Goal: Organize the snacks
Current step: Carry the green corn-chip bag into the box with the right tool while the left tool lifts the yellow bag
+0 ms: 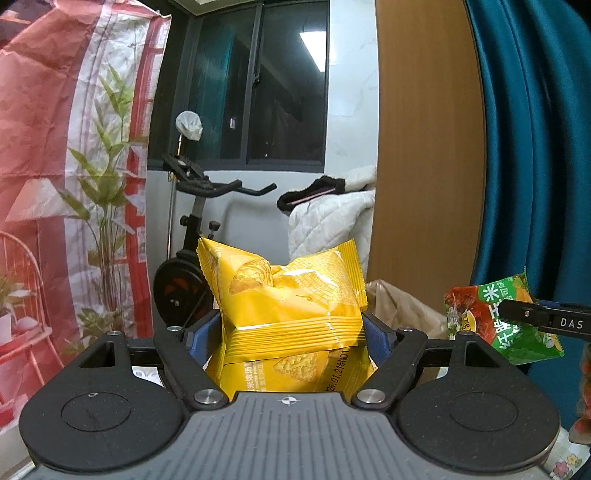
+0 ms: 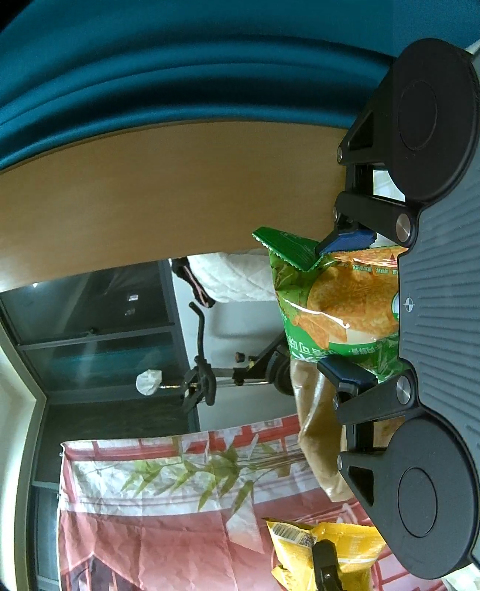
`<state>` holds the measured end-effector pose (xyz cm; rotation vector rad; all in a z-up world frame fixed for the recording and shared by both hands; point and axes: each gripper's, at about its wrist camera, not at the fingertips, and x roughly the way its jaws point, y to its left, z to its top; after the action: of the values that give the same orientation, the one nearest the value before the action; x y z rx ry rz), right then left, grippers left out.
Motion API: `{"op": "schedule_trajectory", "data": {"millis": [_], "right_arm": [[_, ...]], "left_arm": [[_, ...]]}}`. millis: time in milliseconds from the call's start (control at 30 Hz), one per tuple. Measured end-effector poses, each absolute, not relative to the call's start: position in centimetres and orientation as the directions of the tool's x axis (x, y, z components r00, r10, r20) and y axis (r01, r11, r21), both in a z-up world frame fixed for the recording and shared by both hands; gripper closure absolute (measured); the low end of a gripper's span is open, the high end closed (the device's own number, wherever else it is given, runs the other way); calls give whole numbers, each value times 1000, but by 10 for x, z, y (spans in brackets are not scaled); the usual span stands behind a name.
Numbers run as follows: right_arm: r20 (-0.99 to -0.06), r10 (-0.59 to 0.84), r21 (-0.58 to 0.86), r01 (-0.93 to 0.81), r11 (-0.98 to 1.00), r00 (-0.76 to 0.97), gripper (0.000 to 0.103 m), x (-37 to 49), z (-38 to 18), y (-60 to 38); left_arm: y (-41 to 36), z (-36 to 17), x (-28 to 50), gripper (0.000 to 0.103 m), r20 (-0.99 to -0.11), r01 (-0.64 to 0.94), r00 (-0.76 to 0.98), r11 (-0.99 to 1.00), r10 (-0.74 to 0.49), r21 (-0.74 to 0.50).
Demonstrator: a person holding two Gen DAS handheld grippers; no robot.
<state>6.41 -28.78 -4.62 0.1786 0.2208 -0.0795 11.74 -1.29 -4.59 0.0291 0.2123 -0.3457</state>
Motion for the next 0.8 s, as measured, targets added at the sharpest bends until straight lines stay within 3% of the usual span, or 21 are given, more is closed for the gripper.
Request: {"op": "schedule_trajectory", "data": {"millis": [600, 800], "right_arm": [[-176, -2, 132, 25, 991, 984, 48, 155, -7, -286], [-222, 21, 106, 2, 994, 975, 48, 206, -15, -277]], "left_arm": [[-28, -14, 183, 22, -182, 311, 937, 949, -297, 58], [-47, -12, 217, 22, -197, 297, 942, 949, -272, 108]]}}
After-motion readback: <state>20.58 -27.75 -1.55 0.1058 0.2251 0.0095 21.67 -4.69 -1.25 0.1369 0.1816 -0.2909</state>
